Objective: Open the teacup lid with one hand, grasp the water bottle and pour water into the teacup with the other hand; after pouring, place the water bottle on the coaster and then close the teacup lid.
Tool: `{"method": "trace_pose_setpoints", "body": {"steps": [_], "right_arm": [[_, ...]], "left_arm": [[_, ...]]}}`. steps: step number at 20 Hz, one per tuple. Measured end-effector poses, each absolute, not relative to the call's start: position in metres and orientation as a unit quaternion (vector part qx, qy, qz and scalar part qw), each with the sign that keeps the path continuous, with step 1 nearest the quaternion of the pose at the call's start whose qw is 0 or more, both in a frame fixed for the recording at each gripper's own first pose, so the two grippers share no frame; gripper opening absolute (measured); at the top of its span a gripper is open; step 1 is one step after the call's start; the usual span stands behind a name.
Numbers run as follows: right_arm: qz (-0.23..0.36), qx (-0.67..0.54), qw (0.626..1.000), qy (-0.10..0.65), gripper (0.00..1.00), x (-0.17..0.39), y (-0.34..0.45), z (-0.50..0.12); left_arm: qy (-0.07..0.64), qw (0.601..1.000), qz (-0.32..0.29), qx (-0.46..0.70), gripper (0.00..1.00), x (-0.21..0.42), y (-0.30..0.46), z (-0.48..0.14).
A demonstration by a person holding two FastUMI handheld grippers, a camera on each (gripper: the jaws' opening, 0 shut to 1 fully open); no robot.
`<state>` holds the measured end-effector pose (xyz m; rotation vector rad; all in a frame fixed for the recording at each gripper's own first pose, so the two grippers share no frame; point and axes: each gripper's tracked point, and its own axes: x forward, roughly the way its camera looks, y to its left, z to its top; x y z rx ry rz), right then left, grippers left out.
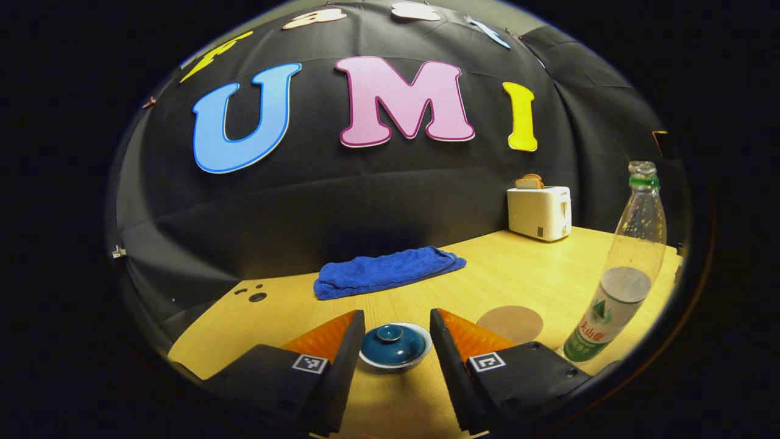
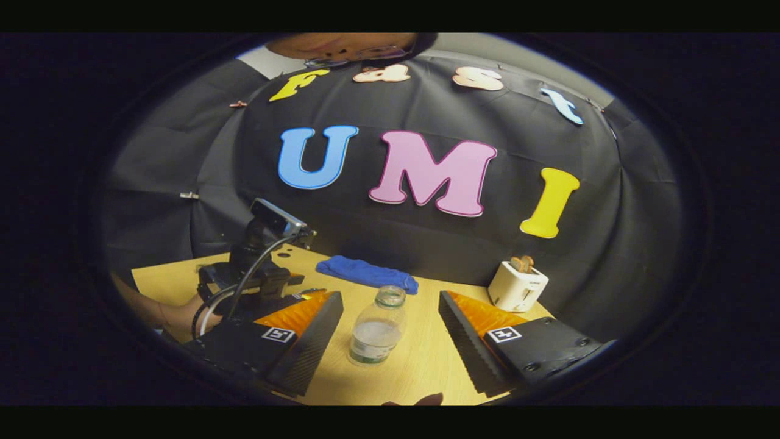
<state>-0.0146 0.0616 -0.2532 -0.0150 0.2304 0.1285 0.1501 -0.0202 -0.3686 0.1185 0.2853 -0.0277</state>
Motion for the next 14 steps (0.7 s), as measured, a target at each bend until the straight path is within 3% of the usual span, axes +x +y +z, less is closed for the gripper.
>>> {"method": "trace_pose_setpoints", "body": {"steps": [5, 12, 14], "right_arm": [[0.059, -0.002, 0.989, 0.138, 0.98, -0.014, 0.067, -0.289], [0.054, 0.009, 0.988, 0.146, 0.98, -0.008, 0.077, -0.304], [0.053, 0.013, 0.987, 0.150, 0.98, -0.006, 0.077, -0.310]], "left_arm": [[0.166, 0.984, -0.008, 0.064, 0.67, 0.161, -0.010, -0.398], [0.161, 0.985, -0.018, 0.066, 0.48, 0.171, -0.012, -0.402], [0.161, 0.984, -0.021, 0.069, 0.35, 0.173, -0.013, -0.403]]}}
